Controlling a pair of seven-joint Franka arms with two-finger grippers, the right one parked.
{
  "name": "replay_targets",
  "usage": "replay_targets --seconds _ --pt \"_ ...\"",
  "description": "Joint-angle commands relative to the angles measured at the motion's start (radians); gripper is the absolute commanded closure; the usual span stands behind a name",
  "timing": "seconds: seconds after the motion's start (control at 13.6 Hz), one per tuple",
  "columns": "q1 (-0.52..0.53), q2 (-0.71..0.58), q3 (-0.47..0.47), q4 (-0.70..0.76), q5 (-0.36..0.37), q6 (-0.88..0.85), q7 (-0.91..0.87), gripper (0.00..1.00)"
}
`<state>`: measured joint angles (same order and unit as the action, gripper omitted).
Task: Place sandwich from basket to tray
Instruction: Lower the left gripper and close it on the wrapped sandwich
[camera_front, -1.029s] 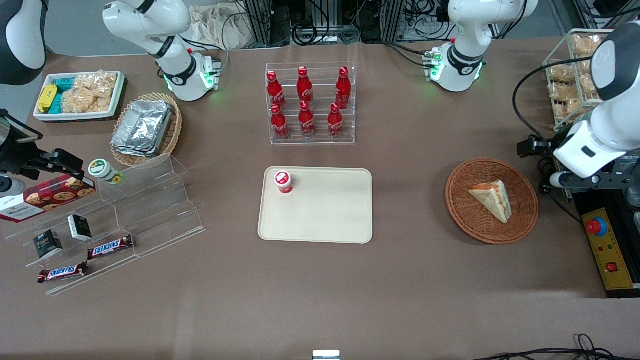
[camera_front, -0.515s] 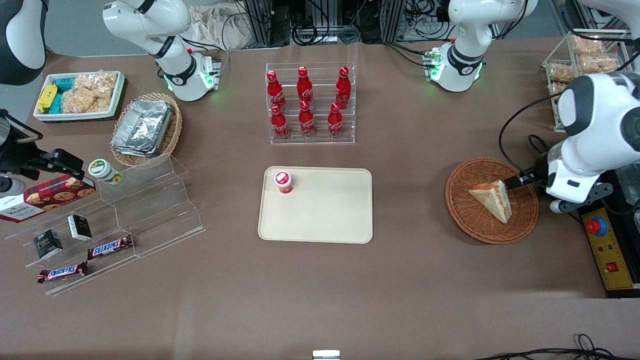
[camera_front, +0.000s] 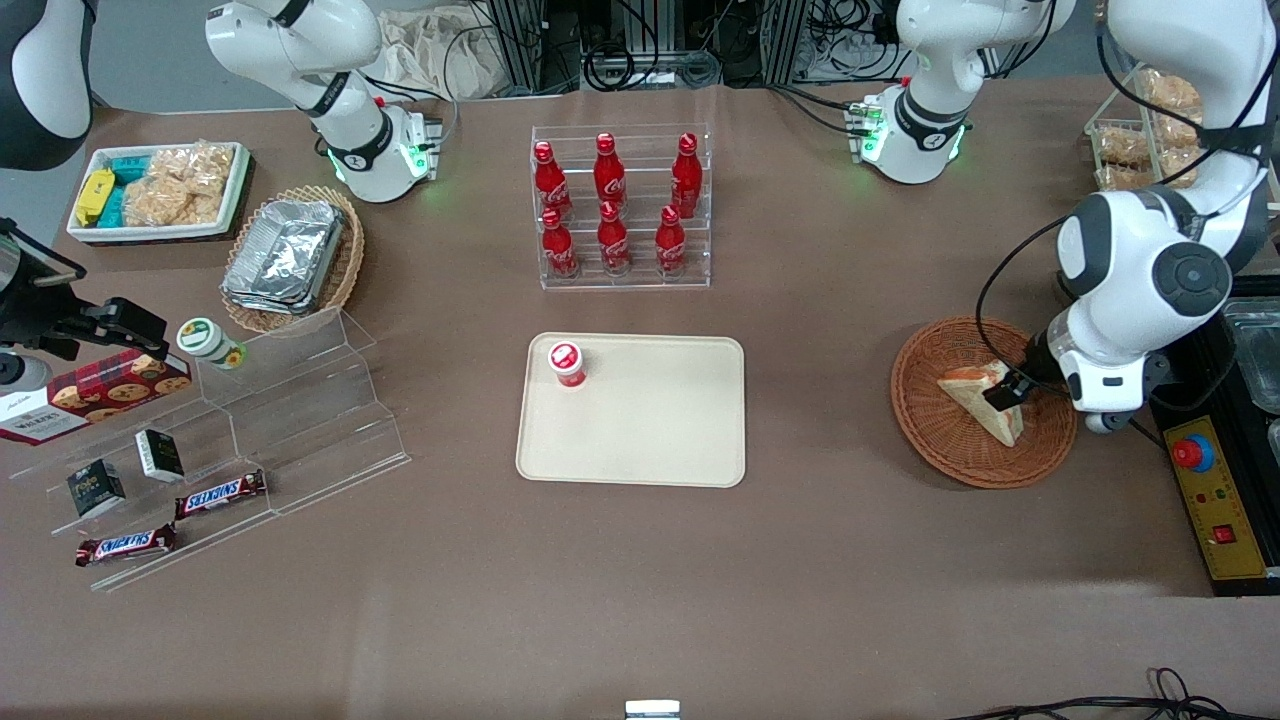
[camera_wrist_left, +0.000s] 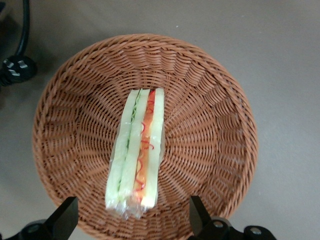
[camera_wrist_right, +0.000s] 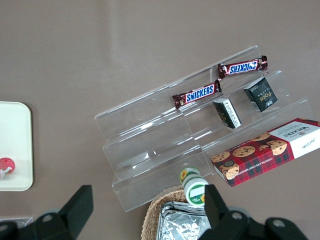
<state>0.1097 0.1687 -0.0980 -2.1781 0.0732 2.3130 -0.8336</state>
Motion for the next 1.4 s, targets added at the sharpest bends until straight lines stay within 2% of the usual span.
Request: replay_targets --seconds 0.0,0.51,0.59,0.66,0.74,1.03,1.18,1.32 --pt "-0.002 0.037 0.001 -0.009 0.023 0.049 -0.07 0.0" --pt "-0.002 0.107 0.003 -0.025 0.023 0.063 -0.111 0.0" --pt "-0.002 0.112 0.003 -0.023 0.023 0.065 -0.111 0.13" --pt "-0.001 0.107 0.003 -0.023 0.023 0.063 -0.113 0.61" --pt "0.01 0.097 0.003 -0.023 0.023 0.053 -0.111 1.0" --pt "0.047 0.055 0.0 0.003 0.016 0.039 -0.035 1.0" --pt "0.048 0.049 -0.002 0.084 0.004 -0.096 0.027 1.0" --pt "0.033 0.054 -0.012 0.225 0.002 -0.278 0.042 1.0"
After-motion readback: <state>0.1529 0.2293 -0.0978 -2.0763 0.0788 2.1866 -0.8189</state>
